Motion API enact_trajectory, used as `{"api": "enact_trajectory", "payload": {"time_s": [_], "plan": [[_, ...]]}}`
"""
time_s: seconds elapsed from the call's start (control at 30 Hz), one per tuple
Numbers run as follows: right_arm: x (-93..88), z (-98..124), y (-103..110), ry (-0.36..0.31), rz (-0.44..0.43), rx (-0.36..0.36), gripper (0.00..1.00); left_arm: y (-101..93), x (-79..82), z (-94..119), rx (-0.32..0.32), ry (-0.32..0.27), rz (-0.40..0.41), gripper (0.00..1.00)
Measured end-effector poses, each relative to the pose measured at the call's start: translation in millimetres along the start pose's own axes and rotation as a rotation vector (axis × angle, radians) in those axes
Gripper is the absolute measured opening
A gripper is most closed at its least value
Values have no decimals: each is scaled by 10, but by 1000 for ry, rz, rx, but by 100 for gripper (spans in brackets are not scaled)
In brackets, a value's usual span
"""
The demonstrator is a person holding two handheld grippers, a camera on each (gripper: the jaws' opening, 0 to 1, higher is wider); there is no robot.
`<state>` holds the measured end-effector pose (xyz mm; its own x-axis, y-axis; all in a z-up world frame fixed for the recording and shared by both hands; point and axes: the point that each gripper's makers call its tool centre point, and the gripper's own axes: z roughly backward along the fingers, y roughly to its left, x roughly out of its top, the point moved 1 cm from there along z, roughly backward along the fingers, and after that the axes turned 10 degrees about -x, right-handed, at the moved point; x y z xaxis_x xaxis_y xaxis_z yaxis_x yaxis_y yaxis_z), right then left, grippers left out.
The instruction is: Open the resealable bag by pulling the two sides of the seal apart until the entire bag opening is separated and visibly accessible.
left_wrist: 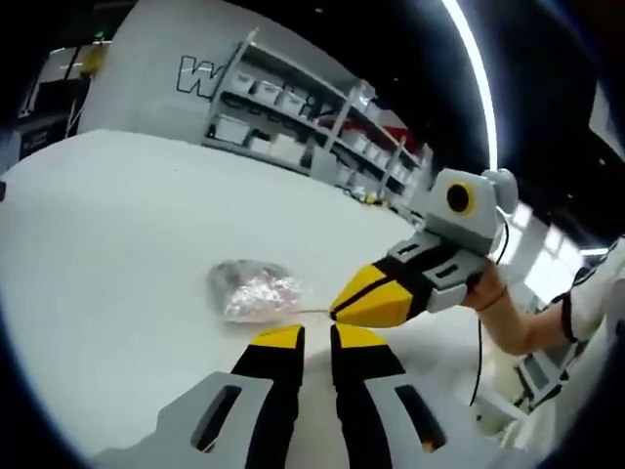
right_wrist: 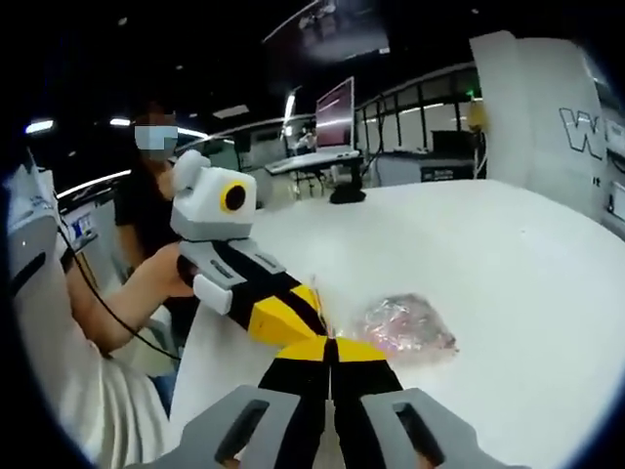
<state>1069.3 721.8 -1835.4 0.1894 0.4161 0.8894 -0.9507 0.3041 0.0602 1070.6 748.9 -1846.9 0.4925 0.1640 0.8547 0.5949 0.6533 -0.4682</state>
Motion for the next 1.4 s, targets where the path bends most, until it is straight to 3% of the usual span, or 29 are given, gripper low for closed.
{"api": "enact_trajectory", "payload": {"time_s": [0.17, 0.43, 0.83, 0.9, 1.2, 1.4], "plan": [[14, 16, 4, -10, -11, 2, 0, 18, 21, 7, 2, -20, -10, 12], [42, 30, 16, -20, -14, 10, 0, -19, 89, 28, -42, -85, 38, 12], [36, 32, 36, -16, -17, 16, 0, -52, 91, 11, -76, -103, 61, 7], [32, 29, 43, -14, -16, 18, 0, -71, 93, 4, -97, -105, 58, 2], [42, 27, 50, -19, -5, 17, 0, -77, 103, 8, -80, -123, 57, 0], [38, 12, 66, -17, 38, -16, 0, -73, 99, 13, 10, -92, 42, 0]]}}
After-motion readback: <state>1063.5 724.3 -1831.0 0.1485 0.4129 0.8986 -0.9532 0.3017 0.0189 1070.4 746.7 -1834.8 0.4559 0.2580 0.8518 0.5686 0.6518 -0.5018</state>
